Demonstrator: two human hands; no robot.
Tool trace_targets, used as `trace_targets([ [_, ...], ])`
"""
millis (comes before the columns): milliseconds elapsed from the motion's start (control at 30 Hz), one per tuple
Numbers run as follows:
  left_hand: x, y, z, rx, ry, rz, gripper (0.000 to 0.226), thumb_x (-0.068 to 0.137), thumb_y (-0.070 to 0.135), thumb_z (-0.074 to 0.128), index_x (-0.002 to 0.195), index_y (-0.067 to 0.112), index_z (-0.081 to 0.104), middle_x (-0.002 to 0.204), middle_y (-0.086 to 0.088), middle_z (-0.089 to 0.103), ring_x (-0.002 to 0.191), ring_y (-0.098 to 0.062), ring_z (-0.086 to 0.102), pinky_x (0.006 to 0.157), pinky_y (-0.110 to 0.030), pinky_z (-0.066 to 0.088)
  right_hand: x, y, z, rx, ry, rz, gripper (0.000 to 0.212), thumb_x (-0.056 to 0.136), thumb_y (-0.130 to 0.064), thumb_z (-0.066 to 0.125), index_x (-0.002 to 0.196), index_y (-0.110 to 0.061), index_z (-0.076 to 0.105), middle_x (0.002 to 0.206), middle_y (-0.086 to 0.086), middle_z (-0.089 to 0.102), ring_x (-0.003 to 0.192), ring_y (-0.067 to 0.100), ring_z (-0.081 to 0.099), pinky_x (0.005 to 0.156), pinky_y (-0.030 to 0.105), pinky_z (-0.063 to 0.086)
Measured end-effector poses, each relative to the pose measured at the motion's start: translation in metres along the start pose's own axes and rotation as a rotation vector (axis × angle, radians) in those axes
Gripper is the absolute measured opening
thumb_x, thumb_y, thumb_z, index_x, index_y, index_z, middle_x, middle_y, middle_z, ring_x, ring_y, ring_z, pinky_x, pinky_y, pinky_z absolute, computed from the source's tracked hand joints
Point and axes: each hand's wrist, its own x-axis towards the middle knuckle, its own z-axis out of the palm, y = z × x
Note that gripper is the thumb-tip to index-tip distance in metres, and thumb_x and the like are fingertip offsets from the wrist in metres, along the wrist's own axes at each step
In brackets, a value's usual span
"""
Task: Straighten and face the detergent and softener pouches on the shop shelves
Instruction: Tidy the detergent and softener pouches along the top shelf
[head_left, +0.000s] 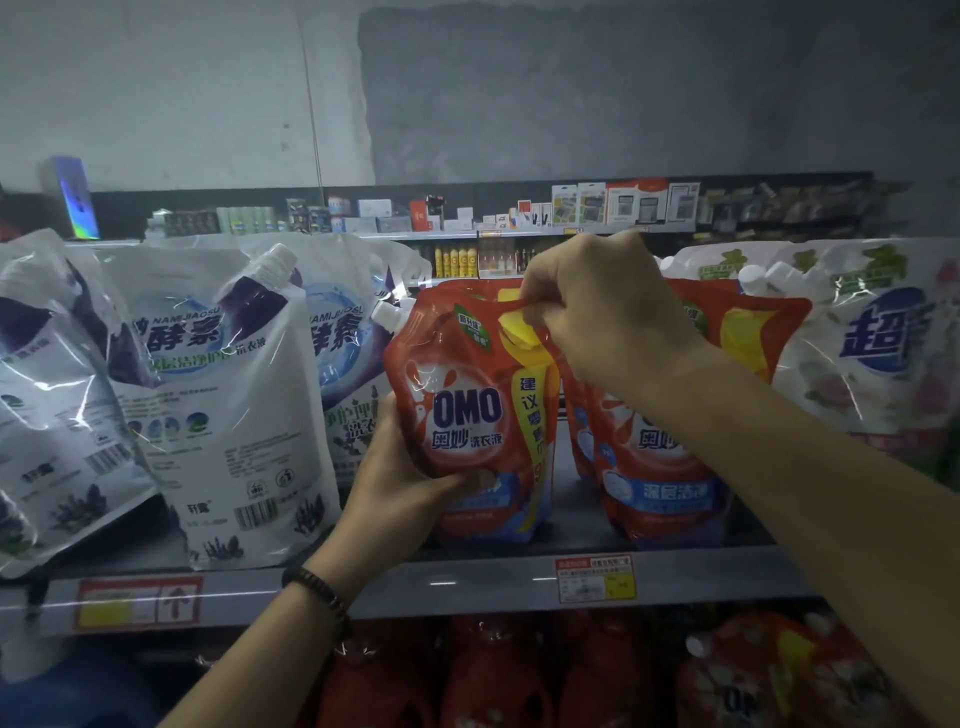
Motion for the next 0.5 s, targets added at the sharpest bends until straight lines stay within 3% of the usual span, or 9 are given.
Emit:
trace_targets([
  [300, -0.005, 0.003, 0.003, 0.004, -0.031, -0.011, 0.091, 0.066, 0.001, 0.098, 0.138, 0.027, 0.049, 0.127, 0.002, 0.074, 0.119, -0.018, 0.073, 0.094, -0.046, 0.064, 0.0, 0.004, -0.008, -0.043, -0.048, -0.071, 0.019, 0.095, -0.007, 0.075, 0.111, -0.017, 0.082, 0.106, 0.005, 0.08, 0.097, 0.02, 0.074, 0.09, 0.042, 0.063],
  [500, -0.012, 0.009, 0.007, -0.015, -0.042, 0.008, 0.095, 0.063, 0.007, 0.099, 0.141, 0.029, 0.05, 0.129, 0.004, 0.073, 0.12, -0.018, 0.072, 0.092, -0.044, 0.064, 0.003, 0.011, -0.022, -0.011, -0.156, -0.067, 0.016, 0.098, -0.015, 0.075, 0.113, -0.019, 0.081, 0.107, -0.002, 0.078, 0.095, 0.011, 0.069, 0.091, 0.033, 0.06],
])
